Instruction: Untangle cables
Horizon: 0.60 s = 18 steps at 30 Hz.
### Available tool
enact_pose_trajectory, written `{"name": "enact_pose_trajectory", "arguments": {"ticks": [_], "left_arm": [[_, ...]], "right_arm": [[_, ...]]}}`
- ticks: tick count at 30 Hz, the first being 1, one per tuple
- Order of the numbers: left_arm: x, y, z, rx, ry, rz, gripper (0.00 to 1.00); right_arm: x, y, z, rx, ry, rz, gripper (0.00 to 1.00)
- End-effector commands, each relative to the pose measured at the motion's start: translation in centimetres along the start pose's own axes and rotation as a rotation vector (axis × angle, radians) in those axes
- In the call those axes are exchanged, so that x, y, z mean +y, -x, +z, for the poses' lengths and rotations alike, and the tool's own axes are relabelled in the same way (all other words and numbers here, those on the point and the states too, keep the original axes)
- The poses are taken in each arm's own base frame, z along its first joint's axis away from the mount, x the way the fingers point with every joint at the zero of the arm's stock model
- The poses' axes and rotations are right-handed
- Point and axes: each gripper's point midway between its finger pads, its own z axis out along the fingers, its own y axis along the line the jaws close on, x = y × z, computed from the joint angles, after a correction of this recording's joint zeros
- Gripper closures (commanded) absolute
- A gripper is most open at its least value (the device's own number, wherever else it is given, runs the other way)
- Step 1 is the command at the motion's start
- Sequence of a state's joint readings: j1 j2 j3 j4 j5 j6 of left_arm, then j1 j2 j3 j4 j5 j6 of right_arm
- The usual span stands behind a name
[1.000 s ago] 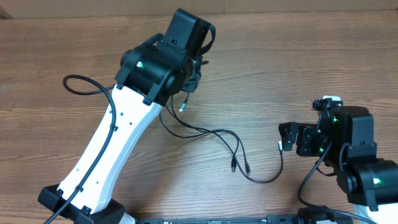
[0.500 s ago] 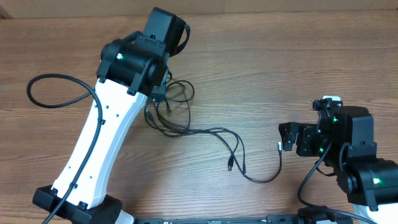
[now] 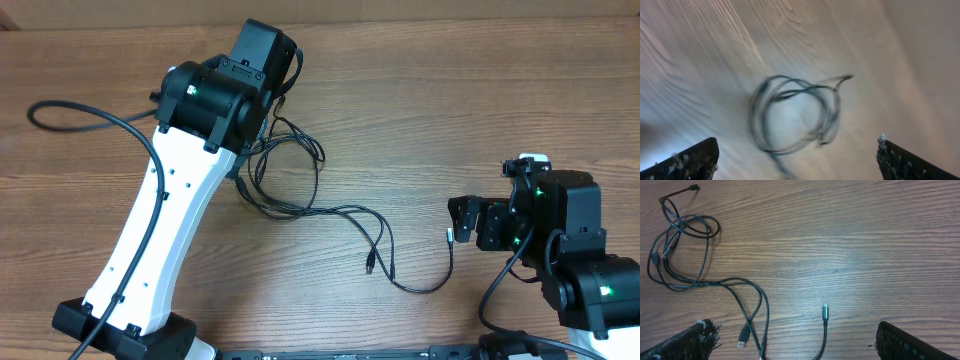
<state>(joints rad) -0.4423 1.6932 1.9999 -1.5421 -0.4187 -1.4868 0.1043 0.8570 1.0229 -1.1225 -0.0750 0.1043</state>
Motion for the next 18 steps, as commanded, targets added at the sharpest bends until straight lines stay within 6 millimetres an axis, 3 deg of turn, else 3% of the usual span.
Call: {"name": "enact_pose_trajectory", "arguments": {"ticks": [1,5,14,18], "left_arm": [[1.5,0.9,-0.8,-0.020,0.038,0.301,0.01],[3.5,1.2,-0.9,-0.022,0.121,0.364,0.00],[2.9,1.0,0.2,-0.023,0.126,0.684,0.00],[3.9,-0.2,2.2,0.017,0.174,0.746,0.00]], "right_arm": [[0.2,0.5,-0.4,-0.020,0.015,0.007,0.00],[0.2,0.6,-0.4,-0.020,0.016,0.007,0.00],[0.6,0.5,-0.4,-0.017,0.034,0.007,0.00],[0.5,0.5,-0.4,-0.017,0.033,0.006,0.00]]}}
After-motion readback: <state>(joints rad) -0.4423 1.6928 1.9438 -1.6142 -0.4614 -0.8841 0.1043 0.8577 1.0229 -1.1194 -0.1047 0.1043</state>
